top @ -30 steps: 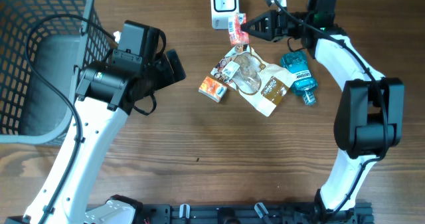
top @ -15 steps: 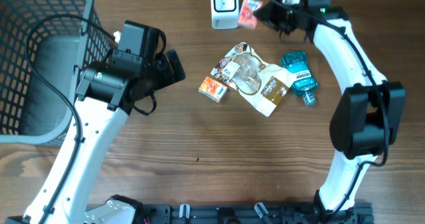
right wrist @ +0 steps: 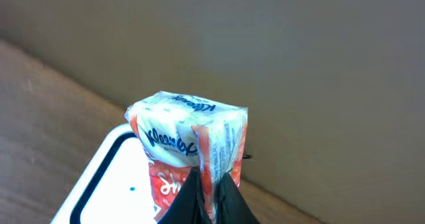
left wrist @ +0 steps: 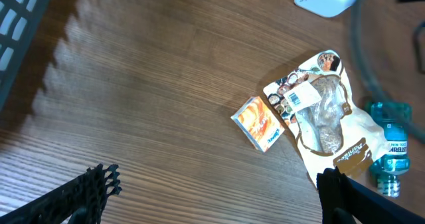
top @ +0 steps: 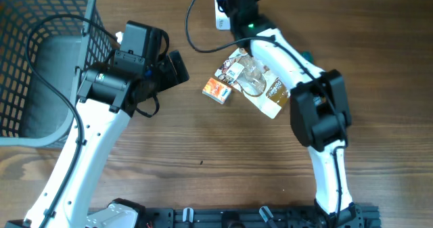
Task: Scan the item barcode
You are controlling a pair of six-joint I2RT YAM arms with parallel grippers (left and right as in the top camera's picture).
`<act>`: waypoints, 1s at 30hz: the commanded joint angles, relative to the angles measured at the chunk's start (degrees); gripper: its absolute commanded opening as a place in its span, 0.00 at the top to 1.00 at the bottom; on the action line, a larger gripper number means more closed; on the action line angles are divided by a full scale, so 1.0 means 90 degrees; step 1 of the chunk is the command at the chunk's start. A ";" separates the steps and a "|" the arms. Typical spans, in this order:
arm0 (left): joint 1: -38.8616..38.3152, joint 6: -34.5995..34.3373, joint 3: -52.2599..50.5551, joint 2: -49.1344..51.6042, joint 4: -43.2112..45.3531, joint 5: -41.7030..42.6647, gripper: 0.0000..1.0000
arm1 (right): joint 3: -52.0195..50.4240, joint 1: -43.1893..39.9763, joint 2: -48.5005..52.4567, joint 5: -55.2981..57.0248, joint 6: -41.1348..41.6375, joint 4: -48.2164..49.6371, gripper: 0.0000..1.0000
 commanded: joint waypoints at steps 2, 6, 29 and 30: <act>0.0049 -0.0085 0.0002 -0.0019 0.0015 -0.0109 0.00 | 0.0061 0.0070 0.0333 0.0170 -0.0814 0.0078 0.95; 0.0049 -0.0085 0.0002 -0.0019 0.0017 -0.0109 0.00 | 0.0058 0.0070 0.0340 0.0155 -0.0971 0.0073 0.95; 0.0049 -0.0085 0.0002 -0.0019 0.0017 -0.0107 0.00 | -0.1005 -0.6212 -0.1090 0.0299 0.5639 -0.4175 0.95; 0.0049 -0.0085 0.0002 -0.0019 0.0017 -0.0109 0.00 | -0.1090 -0.6317 -0.1090 0.0301 0.5639 -0.4041 0.95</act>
